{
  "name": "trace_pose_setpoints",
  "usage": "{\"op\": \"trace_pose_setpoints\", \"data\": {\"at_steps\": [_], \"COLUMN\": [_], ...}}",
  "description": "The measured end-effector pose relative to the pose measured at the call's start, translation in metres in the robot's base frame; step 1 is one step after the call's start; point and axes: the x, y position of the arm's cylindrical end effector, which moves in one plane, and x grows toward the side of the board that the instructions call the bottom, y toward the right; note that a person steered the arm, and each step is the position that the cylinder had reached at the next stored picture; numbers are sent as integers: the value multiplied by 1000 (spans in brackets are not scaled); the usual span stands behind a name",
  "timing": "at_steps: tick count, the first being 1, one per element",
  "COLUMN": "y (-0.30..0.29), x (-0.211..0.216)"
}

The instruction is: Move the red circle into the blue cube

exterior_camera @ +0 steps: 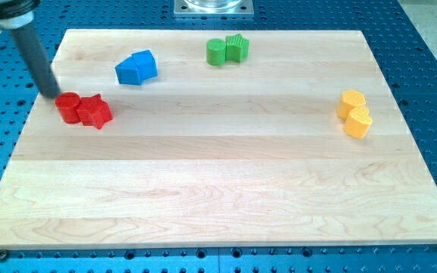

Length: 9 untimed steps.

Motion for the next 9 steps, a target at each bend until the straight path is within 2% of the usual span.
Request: {"op": "trace_pose_setpoints", "data": {"at_steps": [1,2,3,4,5,6,7,8,9], "y": [11,90,122,107,124,159,126,58,74], "x": [37,37,37,49,61,28,54,52,13]}}
